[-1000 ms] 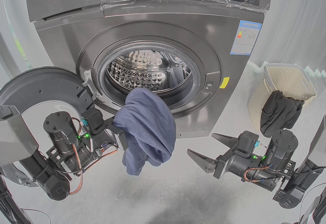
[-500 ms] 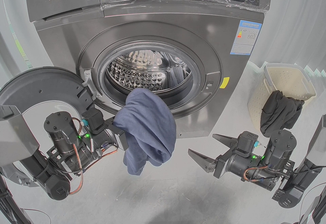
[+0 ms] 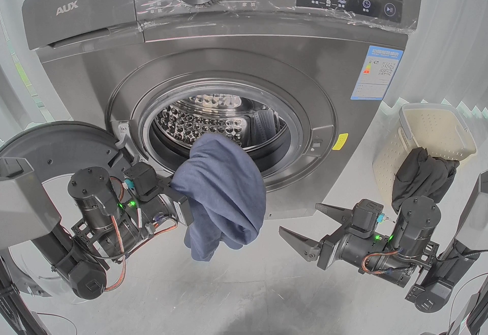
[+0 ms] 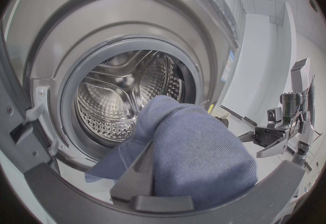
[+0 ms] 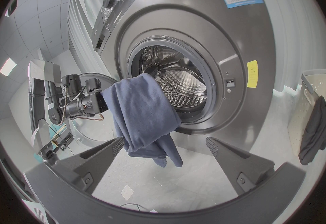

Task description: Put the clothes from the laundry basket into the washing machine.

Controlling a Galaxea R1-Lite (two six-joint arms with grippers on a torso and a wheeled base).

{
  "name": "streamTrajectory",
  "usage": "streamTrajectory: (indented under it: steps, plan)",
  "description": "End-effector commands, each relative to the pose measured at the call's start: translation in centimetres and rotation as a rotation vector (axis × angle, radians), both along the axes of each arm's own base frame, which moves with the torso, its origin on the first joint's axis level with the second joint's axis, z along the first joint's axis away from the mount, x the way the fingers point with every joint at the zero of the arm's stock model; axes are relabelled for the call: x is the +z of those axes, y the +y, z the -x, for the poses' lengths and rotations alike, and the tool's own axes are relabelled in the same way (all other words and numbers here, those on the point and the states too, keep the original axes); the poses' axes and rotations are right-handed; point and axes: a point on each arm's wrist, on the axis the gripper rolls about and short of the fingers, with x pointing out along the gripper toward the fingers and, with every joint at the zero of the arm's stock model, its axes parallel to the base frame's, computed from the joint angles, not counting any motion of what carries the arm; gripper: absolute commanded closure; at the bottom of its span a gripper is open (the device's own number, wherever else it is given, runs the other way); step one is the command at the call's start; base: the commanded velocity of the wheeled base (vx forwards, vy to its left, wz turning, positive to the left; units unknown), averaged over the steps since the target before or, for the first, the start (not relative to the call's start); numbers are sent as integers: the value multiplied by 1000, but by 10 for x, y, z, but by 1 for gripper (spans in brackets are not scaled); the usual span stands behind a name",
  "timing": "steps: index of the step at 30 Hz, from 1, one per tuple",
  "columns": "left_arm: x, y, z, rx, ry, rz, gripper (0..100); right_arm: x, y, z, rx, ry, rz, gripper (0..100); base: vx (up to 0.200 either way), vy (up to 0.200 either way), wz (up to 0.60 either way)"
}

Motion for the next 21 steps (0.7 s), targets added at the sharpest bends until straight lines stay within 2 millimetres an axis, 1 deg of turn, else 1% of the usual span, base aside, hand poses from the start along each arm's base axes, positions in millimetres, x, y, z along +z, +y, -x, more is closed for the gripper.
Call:
streamTrajectory:
  steps: [1,5,21]
  plan:
    - [-2,0,-1,2,4,-1,100,-1,1,0,4,3,3,0,200,0,0]
    - [-1,-1,-1,2,2,-1,100,-2,1,0,4,4,4,0,200,0,0]
    - [-2,-1,-1,0,5,-2,100,-3,0,3,8,11,12,0,0,0,0]
